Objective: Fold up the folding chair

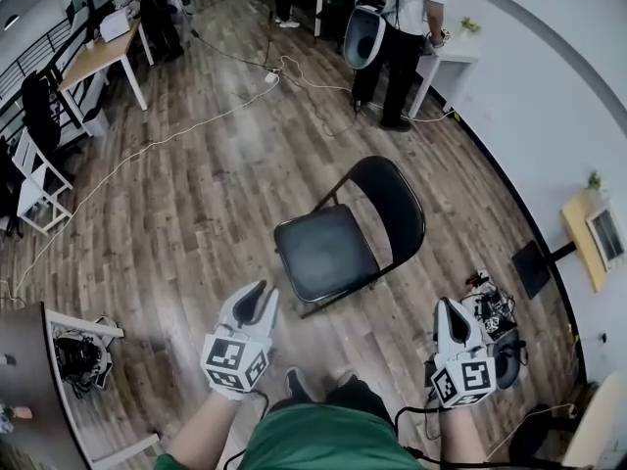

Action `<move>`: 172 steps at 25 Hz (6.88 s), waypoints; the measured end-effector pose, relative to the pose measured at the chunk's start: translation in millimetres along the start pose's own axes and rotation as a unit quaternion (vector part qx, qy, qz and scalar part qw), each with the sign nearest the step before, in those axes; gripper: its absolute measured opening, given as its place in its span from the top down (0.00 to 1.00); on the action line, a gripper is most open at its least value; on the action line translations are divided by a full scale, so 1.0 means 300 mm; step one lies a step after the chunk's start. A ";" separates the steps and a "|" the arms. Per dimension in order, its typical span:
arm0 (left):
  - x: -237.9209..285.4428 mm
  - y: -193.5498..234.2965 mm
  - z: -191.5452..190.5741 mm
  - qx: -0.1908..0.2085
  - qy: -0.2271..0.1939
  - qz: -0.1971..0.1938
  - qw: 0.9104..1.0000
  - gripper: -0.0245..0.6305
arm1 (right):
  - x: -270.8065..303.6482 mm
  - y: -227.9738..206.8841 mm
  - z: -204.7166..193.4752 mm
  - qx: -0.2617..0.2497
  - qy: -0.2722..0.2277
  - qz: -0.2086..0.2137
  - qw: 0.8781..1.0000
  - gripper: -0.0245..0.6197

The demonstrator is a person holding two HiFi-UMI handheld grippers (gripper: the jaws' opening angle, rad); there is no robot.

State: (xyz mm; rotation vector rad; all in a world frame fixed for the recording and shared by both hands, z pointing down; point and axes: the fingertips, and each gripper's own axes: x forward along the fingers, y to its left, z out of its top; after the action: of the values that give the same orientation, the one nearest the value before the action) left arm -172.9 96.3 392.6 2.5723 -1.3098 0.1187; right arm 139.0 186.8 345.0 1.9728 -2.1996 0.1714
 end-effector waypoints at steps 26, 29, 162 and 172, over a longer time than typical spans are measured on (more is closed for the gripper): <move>0.609 0.335 -0.863 -0.264 0.165 0.134 0.941 0.56 | 0.903 -0.573 -0.394 0.022 0.151 0.121 0.981 0.89; 0.652 0.424 -1.020 -0.309 0.183 0.125 0.925 0.56 | 1.001 -0.620 -0.444 0.016 0.168 0.100 0.981 0.86; 1.505 -0.389 0.152 -0.060 0.066 -0.155 0.984 0.54 | 1.308 -1.077 -0.339 0.016 0.266 0.103 0.958 0.80; 1.501 -0.263 0.259 0.056 0.018 -0.127 0.990 0.92 | 1.325 -1.058 -0.344 0.011 0.269 0.095 0.959 0.80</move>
State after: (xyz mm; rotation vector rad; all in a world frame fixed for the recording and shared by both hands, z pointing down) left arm 154.1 -232.4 386.3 2.7924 -0.9785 0.1953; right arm 419.6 -213.9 518.4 1.4846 -2.0102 0.6734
